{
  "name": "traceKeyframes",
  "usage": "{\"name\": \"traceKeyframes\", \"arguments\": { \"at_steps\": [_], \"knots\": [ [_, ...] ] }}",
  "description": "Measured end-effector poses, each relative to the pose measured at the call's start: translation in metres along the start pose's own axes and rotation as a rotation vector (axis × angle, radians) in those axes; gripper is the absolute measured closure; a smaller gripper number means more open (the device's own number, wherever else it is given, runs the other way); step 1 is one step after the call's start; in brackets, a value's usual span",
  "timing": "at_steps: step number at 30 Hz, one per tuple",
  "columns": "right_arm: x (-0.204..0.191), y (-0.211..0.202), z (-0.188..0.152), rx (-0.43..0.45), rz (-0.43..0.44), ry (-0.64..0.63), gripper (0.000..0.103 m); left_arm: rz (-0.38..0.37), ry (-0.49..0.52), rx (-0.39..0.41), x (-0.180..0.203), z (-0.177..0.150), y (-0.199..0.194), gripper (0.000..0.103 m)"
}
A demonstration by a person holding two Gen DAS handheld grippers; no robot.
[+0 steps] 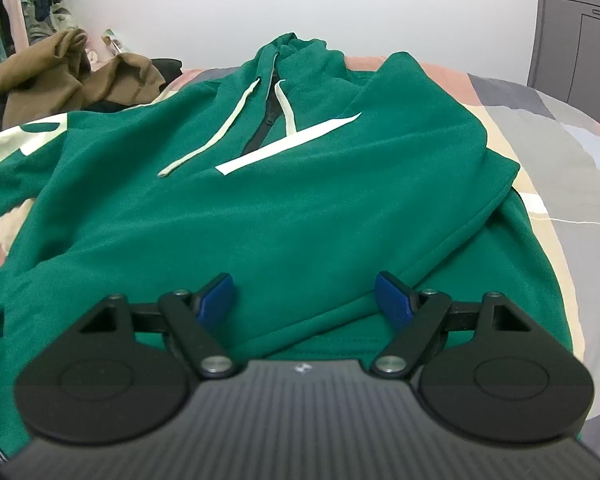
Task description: Fold large clothes
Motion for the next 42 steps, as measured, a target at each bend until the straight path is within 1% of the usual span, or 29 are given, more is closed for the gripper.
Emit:
{"name": "traceKeyframes", "arguments": {
  "at_steps": [1, 3, 4, 7, 9, 10, 11, 12, 13, 14, 15, 16, 19, 24, 26, 29, 30, 32, 34, 37, 38, 40, 42],
  "knots": [
    [0.000, 0.000, 0.000, -0.001, -0.001, 0.000, 0.024, 0.009, -0.011, -0.012, -0.003, -0.001, 0.005, 0.017],
    [0.000, 0.000, 0.000, -0.003, -0.002, -0.001, 0.024, 0.000, -0.069, -0.060, -0.009, -0.007, 0.015, 0.017],
    [0.000, 0.000, -0.001, -0.003, -0.002, -0.003, 0.024, -0.004, -0.086, -0.066, -0.011, -0.008, 0.019, 0.017],
    [-0.001, 0.002, -0.003, -0.011, -0.005, -0.016, 0.024, -0.010, -0.094, -0.059, -0.012, -0.008, 0.027, 0.017],
    [-0.002, 0.003, -0.003, -0.011, -0.007, -0.028, 0.024, -0.028, -0.130, -0.065, -0.014, -0.004, 0.031, 0.022],
    [-0.003, 0.003, -0.003, -0.010, -0.007, -0.036, 0.023, -0.037, -0.135, -0.062, -0.014, -0.002, 0.033, 0.033],
    [-0.002, 0.003, -0.003, -0.010, -0.004, -0.040, 0.023, -0.046, -0.126, -0.059, -0.012, 0.001, 0.035, 0.049],
    [-0.002, 0.003, -0.003, -0.012, -0.002, -0.040, 0.023, -0.048, -0.106, -0.059, -0.010, 0.004, 0.037, 0.055],
    [-0.002, 0.003, -0.003, -0.013, 0.002, -0.037, 0.022, -0.045, -0.087, -0.055, -0.008, 0.008, 0.038, 0.065],
    [-0.002, 0.004, -0.002, -0.014, 0.005, -0.033, 0.022, -0.054, -0.077, -0.044, -0.007, 0.012, 0.036, 0.077],
    [-0.001, 0.004, -0.002, -0.013, 0.008, -0.033, 0.022, -0.064, -0.069, -0.031, -0.004, 0.017, 0.032, 0.080],
    [-0.002, 0.005, -0.002, -0.012, 0.010, -0.037, 0.022, -0.081, -0.056, -0.019, -0.002, 0.023, 0.029, 0.090],
    [-0.003, 0.005, -0.001, -0.007, 0.012, -0.058, 0.022, -0.153, -0.024, 0.006, 0.011, 0.040, 0.009, 0.092],
    [0.000, 0.004, 0.005, 0.000, 0.037, -0.026, 0.023, -0.314, 0.031, 0.078, 0.043, 0.081, -0.047, 0.094],
    [0.003, 0.003, 0.007, 0.002, 0.047, 0.000, 0.023, -0.393, 0.044, 0.106, 0.062, 0.102, -0.079, 0.094],
    [0.008, 0.001, 0.012, 0.006, 0.064, 0.052, 0.023, -0.499, 0.103, 0.140, 0.097, 0.125, -0.131, 0.094],
    [0.010, -0.001, 0.014, 0.011, 0.071, 0.069, 0.023, -0.522, 0.127, 0.151, 0.108, 0.129, -0.146, 0.095],
    [0.014, -0.005, 0.016, 0.021, 0.078, 0.096, 0.023, -0.608, 0.173, 0.164, 0.136, 0.134, -0.185, 0.095],
    [0.021, -0.008, 0.017, 0.027, 0.078, 0.126, 0.023, -0.685, 0.212, 0.164, 0.163, 0.130, -0.221, 0.095],
    [0.034, -0.010, 0.016, 0.025, 0.074, 0.183, 0.023, -0.812, 0.261, 0.151, 0.197, 0.113, -0.276, 0.095],
    [0.037, -0.010, 0.015, 0.025, 0.073, 0.199, 0.023, -0.847, 0.280, 0.143, 0.208, 0.104, -0.292, 0.095],
    [0.047, -0.011, 0.016, 0.028, 0.073, 0.239, 0.023, -0.906, 0.351, 0.142, 0.229, 0.081, -0.327, 0.095],
    [0.057, -0.012, 0.017, 0.036, 0.075, 0.290, 0.023, -0.986, 0.406, 0.131, 0.249, 0.052, -0.357, 0.095]
  ]
}}
Point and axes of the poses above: each gripper's, at about its wrist camera, not at the fingertips, and y roughly the way its jaws point, x to its right, z to its top, the point moved 6 cm from there along y, roughly the way its jaws point, and after that the axes turned 6 degrees about x, right-handed, at the moved point
